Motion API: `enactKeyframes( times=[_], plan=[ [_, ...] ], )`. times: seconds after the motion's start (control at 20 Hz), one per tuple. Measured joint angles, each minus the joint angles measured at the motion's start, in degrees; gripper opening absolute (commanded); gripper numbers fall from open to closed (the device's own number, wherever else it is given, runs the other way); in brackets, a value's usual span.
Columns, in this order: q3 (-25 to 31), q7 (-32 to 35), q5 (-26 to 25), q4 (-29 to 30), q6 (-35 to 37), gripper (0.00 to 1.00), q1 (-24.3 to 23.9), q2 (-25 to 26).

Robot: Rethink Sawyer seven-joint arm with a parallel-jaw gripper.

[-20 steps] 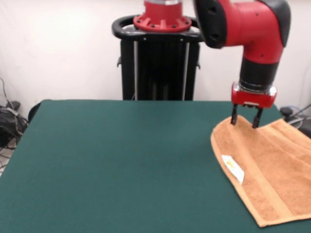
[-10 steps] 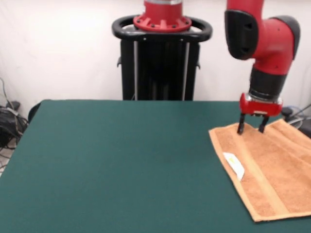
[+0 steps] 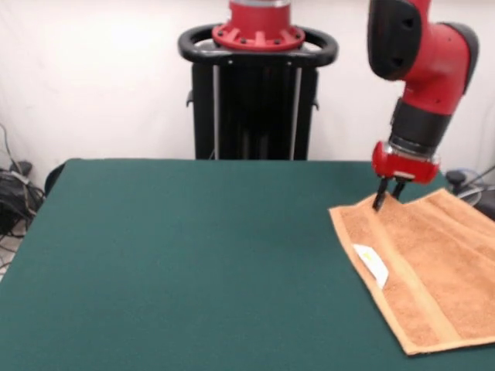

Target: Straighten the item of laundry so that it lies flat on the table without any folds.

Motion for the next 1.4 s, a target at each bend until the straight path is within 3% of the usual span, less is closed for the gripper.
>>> enactKeyframes(
  times=[0.3, 0.55, 0.8, 1.1, 1.4],
  plan=[
    [-1.2, 0.0, 0.4, 0.8, 1.0, 0.0, -2.2, -3.0],
    [-1.3, 0.0, 0.3, 2.2, 2.3, 0.0, -7.7, -7.4],
    [-1.9, 0.0, -3.8, 3.0, 2.0, 0.0, -14.6, -9.8],
    [-3.3, 0.0, -9.7, 3.0, -2.1, 0.0, -18.4, -7.9],
    [-5.3, 0.0, -12.7, 3.0, -9.7, 0.0, -18.8, -3.4]
  ],
)
